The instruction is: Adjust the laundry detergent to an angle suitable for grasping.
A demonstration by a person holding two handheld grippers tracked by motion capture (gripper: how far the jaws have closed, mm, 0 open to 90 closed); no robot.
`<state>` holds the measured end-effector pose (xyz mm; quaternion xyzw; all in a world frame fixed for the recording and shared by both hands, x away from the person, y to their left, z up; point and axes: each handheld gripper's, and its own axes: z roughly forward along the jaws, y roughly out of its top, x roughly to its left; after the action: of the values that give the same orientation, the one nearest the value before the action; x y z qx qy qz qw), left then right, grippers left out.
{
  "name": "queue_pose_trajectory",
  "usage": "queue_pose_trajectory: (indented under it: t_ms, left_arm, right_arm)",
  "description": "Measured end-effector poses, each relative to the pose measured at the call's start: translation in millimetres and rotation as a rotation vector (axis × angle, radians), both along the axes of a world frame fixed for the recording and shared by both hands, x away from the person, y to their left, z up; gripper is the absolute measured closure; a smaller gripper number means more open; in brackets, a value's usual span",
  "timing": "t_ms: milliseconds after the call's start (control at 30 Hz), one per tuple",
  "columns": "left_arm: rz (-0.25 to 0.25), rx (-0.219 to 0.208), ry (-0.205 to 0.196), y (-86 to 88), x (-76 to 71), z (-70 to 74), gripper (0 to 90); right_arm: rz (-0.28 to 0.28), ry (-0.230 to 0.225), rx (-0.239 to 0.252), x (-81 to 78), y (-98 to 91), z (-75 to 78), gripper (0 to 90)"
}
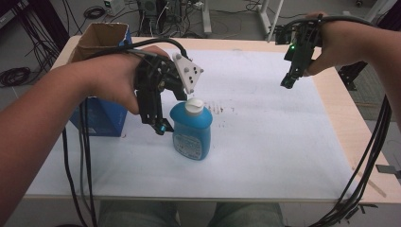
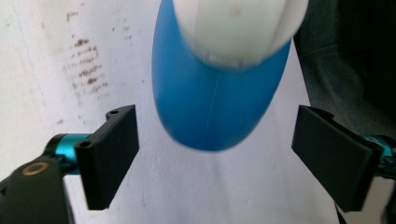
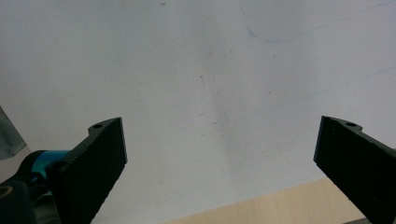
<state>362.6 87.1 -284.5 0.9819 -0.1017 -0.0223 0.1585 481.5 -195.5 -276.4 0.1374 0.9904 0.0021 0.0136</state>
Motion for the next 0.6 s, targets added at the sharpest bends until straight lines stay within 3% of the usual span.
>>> queue_pose_trajectory:
  t_ms: [267, 333, 433, 600]
  left_arm:
    - [0.059, 0.091, -0.021, 11.2, 3.1, 8.0, 5.8]
    - [0.059, 0.091, -0.021, 11.2, 3.1, 8.0, 5.1]
    - [0.106, 0.119, -0.017, 18.4, 5.3, 13.3, 1.7]
    - [0.122, 0.133, -0.008, 21.0, 4.8, 19.3, 1.6]
  right_arm:
    - [0.003, 0.006, 0.001, 1.7, 3.2, -2.4, 1.5]
    - [0.018, 0.003, 0.003, 2.5, 3.4, -2.6, 1.5]
    - [0.015, 0.008, 0.005, 3.1, 3.9, -2.9, 1.6]
    - [0.016, 0.013, 0.010, 3.8, 3.4, -2.7, 1.5]
